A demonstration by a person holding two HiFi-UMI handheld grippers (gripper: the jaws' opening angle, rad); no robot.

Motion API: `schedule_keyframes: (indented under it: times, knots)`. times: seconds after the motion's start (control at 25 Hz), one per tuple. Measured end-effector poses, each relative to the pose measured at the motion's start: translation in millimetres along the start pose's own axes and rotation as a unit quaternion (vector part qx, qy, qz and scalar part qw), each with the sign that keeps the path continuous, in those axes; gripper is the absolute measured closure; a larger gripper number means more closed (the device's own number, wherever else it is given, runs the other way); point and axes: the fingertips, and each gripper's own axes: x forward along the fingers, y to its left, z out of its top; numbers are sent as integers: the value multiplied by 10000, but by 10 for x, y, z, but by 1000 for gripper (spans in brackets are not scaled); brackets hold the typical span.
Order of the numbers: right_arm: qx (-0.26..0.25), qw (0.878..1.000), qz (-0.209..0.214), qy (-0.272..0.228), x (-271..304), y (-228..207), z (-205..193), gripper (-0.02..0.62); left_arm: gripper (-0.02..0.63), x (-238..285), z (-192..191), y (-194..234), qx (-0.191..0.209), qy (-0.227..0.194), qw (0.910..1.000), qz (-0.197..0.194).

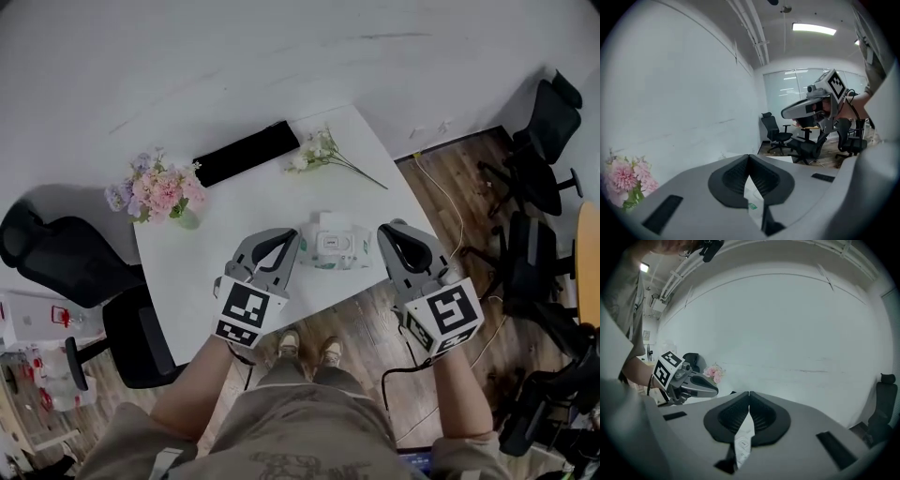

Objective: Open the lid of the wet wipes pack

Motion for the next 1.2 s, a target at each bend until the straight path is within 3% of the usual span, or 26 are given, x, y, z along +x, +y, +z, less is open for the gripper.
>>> schedule_keyframes:
  times: [0.28,0.68,1.2]
  knots:
    - [226,9988,-317,-305,-435,149,47,565,591,-377,227,-181,116,-228,9997,-4]
    - [259,9995,67,-194,-721,569,-50,565,591,-625,243,-459,171,-247,9995,-49]
    - [316,9991,136,-232,-753,652,-41,565,591,-750,231,-522,181,-236,9996,-12]
